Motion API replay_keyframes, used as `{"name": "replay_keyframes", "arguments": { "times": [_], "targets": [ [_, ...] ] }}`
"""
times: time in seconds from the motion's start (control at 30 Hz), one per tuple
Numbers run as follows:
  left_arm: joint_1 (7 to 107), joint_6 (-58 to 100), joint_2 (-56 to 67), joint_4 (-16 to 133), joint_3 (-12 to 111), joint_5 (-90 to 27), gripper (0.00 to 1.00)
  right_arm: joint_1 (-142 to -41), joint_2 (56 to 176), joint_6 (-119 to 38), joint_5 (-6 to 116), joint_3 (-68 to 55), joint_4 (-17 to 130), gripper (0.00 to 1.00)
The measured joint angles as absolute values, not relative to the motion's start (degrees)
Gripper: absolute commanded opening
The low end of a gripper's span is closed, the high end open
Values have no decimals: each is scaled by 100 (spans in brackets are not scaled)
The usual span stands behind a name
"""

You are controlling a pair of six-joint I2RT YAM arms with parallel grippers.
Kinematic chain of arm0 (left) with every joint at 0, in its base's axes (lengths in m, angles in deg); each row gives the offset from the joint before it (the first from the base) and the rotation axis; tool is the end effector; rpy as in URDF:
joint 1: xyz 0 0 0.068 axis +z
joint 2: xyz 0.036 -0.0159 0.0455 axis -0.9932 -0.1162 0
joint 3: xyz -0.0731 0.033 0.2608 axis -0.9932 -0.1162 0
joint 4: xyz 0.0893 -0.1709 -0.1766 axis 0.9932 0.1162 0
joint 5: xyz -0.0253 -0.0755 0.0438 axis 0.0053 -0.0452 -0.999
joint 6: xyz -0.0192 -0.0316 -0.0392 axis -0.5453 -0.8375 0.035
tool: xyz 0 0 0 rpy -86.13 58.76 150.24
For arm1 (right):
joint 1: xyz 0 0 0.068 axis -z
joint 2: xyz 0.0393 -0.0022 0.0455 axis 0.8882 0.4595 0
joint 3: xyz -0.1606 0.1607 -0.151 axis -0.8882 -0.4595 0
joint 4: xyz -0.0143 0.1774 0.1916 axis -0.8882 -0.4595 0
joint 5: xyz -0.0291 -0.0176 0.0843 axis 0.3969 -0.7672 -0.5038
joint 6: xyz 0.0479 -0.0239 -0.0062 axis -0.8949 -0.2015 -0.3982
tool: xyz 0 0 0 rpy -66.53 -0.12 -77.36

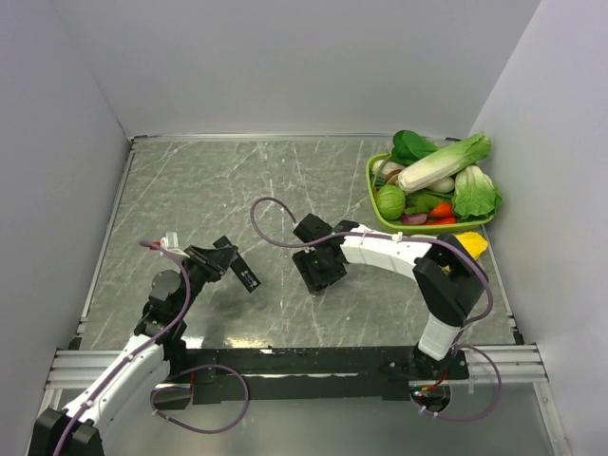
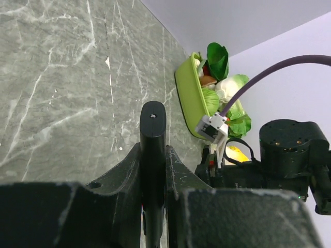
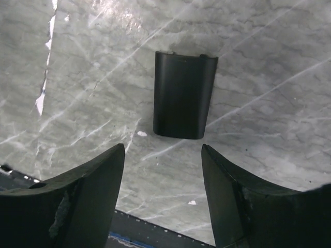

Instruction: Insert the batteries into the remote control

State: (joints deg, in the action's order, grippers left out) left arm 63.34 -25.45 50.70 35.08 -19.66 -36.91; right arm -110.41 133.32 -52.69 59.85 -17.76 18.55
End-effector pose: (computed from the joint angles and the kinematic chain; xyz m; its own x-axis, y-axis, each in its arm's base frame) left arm 0.1374 -0.0518 0.1856 -0.3419 -0.7799 -0.5243 0.1836 0.4917 -0.8512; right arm 0.2189 0.2436 0.1817 -0.8530 -0.4498 -0.2647 -0.4954 0.8573 0.1400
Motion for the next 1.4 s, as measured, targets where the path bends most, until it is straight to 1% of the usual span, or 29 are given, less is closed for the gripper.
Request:
{"name": "replay_keyframes", "arguments": {
  "times": [0.1,0.37,0.83,0.9,0.93,0.97,1.0,1.07,1.1,1.13,1.2,1.27,1.3,1.4],
  "targets": [
    [6323,-2545,5091,3565,-1966,-3724,2,-11057,13461,-5311,6112,-1774,1869,64],
    [6303,-2543,5131,3635,-1966,-3811,1,-11057,13721,-5315,6422,-1756,1882,64],
    [6299,-2547,5155,3676,-1966,-3815,1,-11161,13942,-5302,6553,-1529,1753,59],
    [6296,-2550,5161,3676,-1966,-3815,1,-11196,13966,-5300,6575,-1503,1757,57],
    [6296,-2554,5164,3676,-1966,-3815,1,-11212,13985,-5297,6580,-1472,1751,51],
    [6296,-2554,5166,3676,-1966,-3815,1,-11231,14005,-5293,6588,-1444,1748,49],
    [6292,-2560,5166,3676,-1966,-3815,1,-11247,14011,-5297,6595,-1433,1759,44],
    [6286,-2617,5172,3676,-1966,-3815,1,-11273,14011,-5289,6621,-1433,1764,38],
    [6283,-2637,5177,3676,-1966,-3815,1,-11275,14011,-5278,6623,-1433,1766,31],
    [6281,-2659,5181,3676,-1966,-3815,1,-11277,14007,-5278,6623,-1433,1768,29],
    [6275,-2689,5188,3674,-1966,-3815,1,-11279,14001,-5276,6630,-1433,1766,25],
    [6266,-2751,5188,3668,-1966,-3811,1,-11288,13981,-5267,6649,-1435,1766,24],
    [6264,-2790,5188,3668,-1966,-3811,1,-11295,13972,-5265,6663,-1435,1775,21],
    [6259,-2871,5168,3646,-1966,-3807,1,-11319,13880,-5201,6704,-1435,1818,19]
  ]
}}
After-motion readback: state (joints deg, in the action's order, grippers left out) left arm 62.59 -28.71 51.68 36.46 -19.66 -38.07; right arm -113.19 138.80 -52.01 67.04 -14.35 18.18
